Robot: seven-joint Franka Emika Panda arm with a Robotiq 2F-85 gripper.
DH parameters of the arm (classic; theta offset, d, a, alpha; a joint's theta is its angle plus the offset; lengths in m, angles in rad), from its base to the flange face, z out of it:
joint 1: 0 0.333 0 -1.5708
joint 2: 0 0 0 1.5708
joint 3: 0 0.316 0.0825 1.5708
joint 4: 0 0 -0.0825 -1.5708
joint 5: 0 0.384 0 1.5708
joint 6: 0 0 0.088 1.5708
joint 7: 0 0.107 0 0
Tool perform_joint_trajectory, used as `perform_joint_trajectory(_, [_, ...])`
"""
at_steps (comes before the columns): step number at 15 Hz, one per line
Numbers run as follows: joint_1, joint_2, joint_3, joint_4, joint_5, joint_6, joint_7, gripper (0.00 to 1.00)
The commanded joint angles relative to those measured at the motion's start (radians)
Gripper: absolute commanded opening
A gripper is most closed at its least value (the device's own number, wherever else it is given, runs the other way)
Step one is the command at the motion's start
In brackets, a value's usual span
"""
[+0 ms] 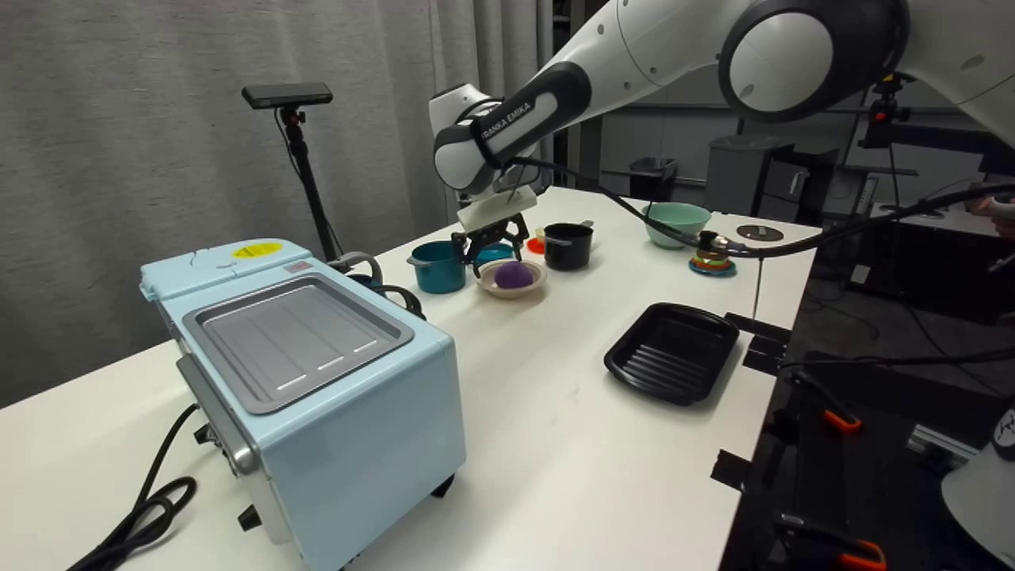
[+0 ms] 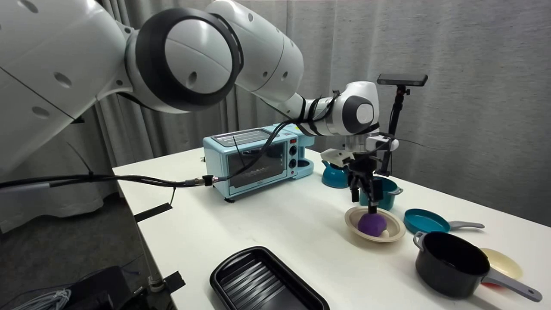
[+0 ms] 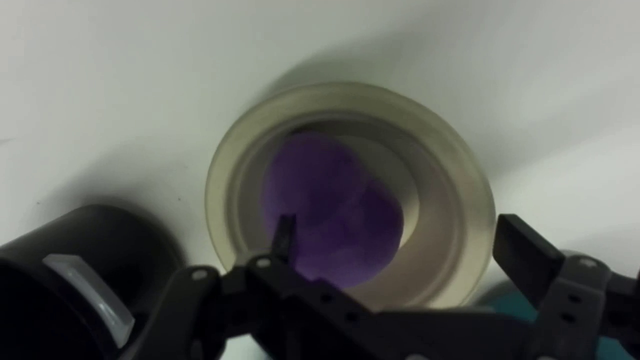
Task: Put the purple plushie on the table
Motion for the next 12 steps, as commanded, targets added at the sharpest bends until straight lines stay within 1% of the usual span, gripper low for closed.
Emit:
perform_joint_trajectory(1, [-0.027, 0.027, -0.009, 0.052, 0.026, -0.030, -0.003, 1.00])
perform_joint_trajectory(5, [-0.046, 0.060, -0.019, 0.063, 0.022, -0.056, 0.004, 1.00])
perform_joint_trajectory(6, [-0.052, 0.072, -0.018, 0.073, 0.025, -0.074, 0.003, 0.88])
perform_joint_trajectory(7, [-0.056, 0.081, -0.015, 0.080, 0.029, -0.091, 0.001, 0.80])
perform_joint_trajectory(8, [-0.053, 0.088, -0.013, 0.083, 0.030, -0.102, 0.005, 0.74])
perform_joint_trajectory(9, [-0.051, 0.096, -0.011, 0.091, 0.033, -0.113, 0.008, 0.58])
perform_joint_trajectory(10, [-0.050, 0.102, -0.008, 0.101, 0.036, -0.123, 0.007, 0.49])
perform_joint_trajectory(12, [-0.047, 0.108, -0.005, 0.126, 0.038, -0.141, 0.006, 0.34])
